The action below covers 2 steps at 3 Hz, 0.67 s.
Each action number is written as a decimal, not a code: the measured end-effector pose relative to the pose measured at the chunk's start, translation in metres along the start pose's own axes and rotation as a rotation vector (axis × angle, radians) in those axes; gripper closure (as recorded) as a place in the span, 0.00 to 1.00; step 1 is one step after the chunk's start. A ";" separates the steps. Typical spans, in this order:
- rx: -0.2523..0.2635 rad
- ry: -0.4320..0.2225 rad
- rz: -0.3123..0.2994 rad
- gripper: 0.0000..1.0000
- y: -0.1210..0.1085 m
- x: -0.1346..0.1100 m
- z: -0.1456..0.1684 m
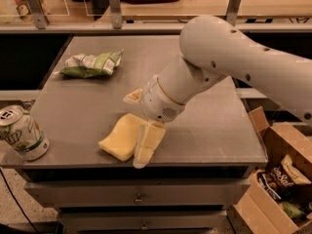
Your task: Move sponge near green jalapeno chip bag
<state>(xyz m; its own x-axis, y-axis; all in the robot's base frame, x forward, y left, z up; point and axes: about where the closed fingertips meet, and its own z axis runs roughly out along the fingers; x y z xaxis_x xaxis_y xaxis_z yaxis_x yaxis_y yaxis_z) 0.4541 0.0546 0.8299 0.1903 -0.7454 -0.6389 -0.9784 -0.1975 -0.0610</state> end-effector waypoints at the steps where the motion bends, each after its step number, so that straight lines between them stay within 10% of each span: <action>1: -0.024 0.000 0.010 0.18 0.000 0.000 0.008; 2: -0.064 -0.019 0.032 0.41 0.000 -0.002 0.008</action>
Offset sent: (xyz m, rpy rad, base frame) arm 0.0012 0.0057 -0.0047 0.0168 0.1356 0.0263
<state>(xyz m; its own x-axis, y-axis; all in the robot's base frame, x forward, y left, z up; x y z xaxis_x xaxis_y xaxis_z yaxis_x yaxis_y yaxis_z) 0.4531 0.0611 0.8249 0.1572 -0.7401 -0.6538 -0.9767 -0.2145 0.0080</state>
